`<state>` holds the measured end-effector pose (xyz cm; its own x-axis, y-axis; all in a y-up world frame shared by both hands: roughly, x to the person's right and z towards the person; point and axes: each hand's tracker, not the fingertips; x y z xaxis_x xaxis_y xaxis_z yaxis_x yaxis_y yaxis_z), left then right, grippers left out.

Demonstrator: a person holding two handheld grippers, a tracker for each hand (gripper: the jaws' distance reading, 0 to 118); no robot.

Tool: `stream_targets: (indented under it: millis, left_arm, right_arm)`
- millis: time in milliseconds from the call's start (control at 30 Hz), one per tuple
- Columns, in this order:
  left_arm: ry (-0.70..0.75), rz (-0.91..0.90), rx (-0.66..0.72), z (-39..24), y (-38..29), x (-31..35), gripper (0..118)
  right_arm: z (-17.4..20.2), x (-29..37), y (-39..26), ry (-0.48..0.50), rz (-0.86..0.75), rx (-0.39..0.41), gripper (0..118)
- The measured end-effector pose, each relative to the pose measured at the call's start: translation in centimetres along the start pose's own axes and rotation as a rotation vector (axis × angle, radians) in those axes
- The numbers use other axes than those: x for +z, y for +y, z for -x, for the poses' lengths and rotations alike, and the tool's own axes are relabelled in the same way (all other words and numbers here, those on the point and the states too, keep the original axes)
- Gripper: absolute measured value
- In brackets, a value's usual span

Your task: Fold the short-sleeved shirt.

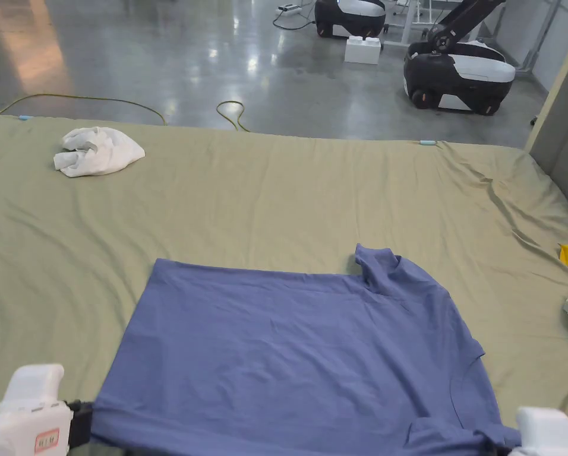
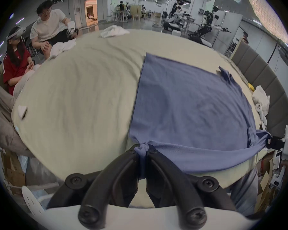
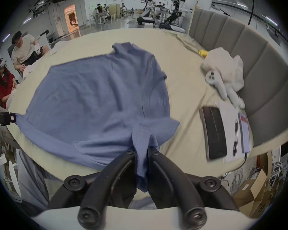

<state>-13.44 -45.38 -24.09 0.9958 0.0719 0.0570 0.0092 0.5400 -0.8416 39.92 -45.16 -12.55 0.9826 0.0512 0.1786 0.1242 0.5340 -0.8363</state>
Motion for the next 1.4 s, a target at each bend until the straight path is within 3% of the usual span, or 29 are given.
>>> stream_targets:
  millis: [333, 767, 867, 933, 967, 1000, 1233, 1300, 1333, 1367, 1400]
  left_arm:
    - [0.000, 0.027, 0.013, -0.8, 10.0, -7.3, 8]
    - [0.030, 0.125, 0.037, -1.5, 10.4, -14.6, 8]
    - [0.016, 0.096, 0.039, -1.3, 10.6, -13.3, 11]
    - [0.007, 0.013, 0.015, -1.7, 10.7, -11.5, 40]
    - [-0.002, -0.032, 0.005, -1.7, 10.6, -10.5, 56]
    - [-0.018, -0.074, 0.001, -1.8, 10.6, -9.5, 64]
    - [-0.026, -0.416, -0.046, -4.5, 7.0, -0.9, 63]
    - [-0.008, -0.473, -0.058, -5.1, 5.5, 0.5, 60]
    - [0.012, -0.492, -0.064, -5.5, 4.8, 1.0, 48]
    - [0.030, -0.514, -0.074, -5.9, 4.0, 1.5, 25]
    - [0.047, -0.519, -0.095, -6.2, 3.4, 1.9, 5]
  right_arm:
    - [-0.8, -7.4, 10.4, 0.039, -0.019, -0.043, 10]
    - [0.1, -15.2, 11.6, -0.005, 0.047, -0.007, 12]
    - [0.2, -14.3, 11.4, -0.023, 0.004, -0.012, 23]
    - [0.4, -12.3, 11.4, -0.017, -0.087, -0.046, 62]
    - [0.4, -11.0, 11.5, -0.009, -0.150, -0.061, 73]
    - [0.4, -9.9, 11.5, 0.001, -0.208, -0.077, 73]
    - [2.9, -1.9, 9.1, 0.015, -0.578, -0.115, 74]
    - [3.7, -0.7, 8.0, 0.015, -0.632, -0.108, 67]
    - [4.3, -0.3, 7.3, 0.002, -0.650, -0.101, 57]
    - [4.7, 0.2, 6.7, 0.003, -0.669, -0.089, 34]
    - [5.2, 0.5, 6.1, -0.005, -0.676, -0.082, 2]
